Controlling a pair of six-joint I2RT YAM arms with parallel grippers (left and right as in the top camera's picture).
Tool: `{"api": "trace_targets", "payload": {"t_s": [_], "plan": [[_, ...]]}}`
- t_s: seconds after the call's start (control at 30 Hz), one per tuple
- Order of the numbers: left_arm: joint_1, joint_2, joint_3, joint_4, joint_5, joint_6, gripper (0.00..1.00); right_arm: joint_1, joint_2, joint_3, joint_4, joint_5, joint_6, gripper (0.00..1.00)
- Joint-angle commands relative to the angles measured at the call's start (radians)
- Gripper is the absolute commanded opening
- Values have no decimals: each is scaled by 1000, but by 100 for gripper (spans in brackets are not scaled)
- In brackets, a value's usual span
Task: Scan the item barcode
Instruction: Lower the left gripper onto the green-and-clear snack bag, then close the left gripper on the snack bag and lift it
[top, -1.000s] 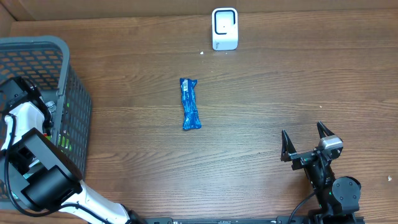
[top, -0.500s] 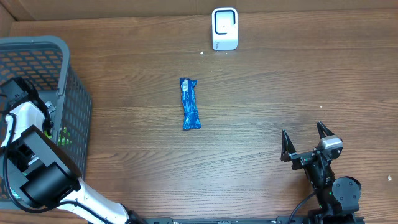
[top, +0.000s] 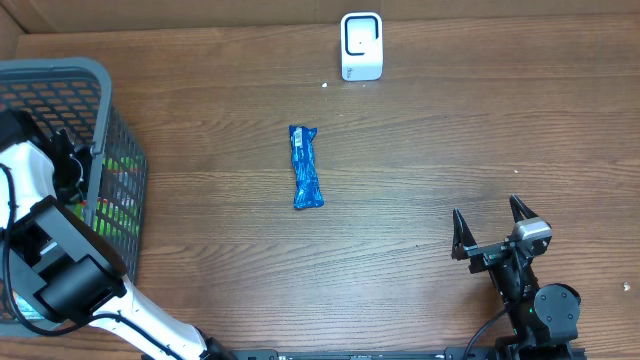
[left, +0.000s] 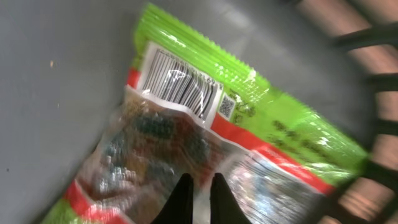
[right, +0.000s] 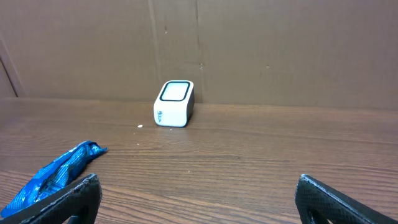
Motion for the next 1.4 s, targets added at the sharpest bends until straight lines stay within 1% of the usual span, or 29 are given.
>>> {"api": "trace_targets", "payload": {"t_s": [0.0,0.07,0.1,0.17,0.2,0.23,0.37,0.43,0.53,0.67,0.87,0.9,0.93,1.0,1.03,1.07,1.1,1.13,1.2,1.27,1.37], "plan": [[-10,0,85,-48,65,13,4,5,-9,-10,5,1,2,100],[-9,1,85,-76,62,30,4,5,-9,-10,5,1,2,100],[-7,3,83,-90,52,33,23,5,-9,-10,5,1,2,100],[-2,4,74,-109,31,33,74,5,-9,-10,5,1,2,100],[-1,4,66,-112,19,34,97,5,-9,-10,5,1,2,100],[0,4,59,-111,1,33,100,5,-9,-10,5,1,2,100],[6,5,23,-73,-79,32,100,5,-9,-10,5,1,2,100],[19,8,16,-55,-78,33,100,5,-9,-10,5,1,2,100],[37,15,16,-34,-54,56,100,5,-9,-10,5,1,2,100],[39,65,16,-23,37,171,100,5,-9,-10,5,1,2,100],[37,194,16,-37,35,174,100,5,-9,-10,5,1,2,100],[37,214,16,-43,38,173,97,5,-9,-10,5,1,2,100],[37,229,16,-46,40,166,91,5,-9,-10,5,1,2,100],[37,253,16,-52,42,162,70,5,-9,-10,5,1,2,100],[37,259,16,-54,46,162,48,5,-9,-10,5,1,2,100],[37,259,16,-54,56,162,31,5,-9,-10,5,1,2,100],[37,259,17,-53,66,157,6,5,-9,-10,5,1,2,100],[37,258,20,-51,69,135,4,5,-9,-10,5,1,2,100],[37,258,34,-56,82,101,4,5,-9,-10,5,1,2,100],[37,258,58,-79,97,98,4,5,-9,-10,5,1,2,100],[37,257,142,-156,112,95,4,5,-9,-10,5,1,2,100]]}}
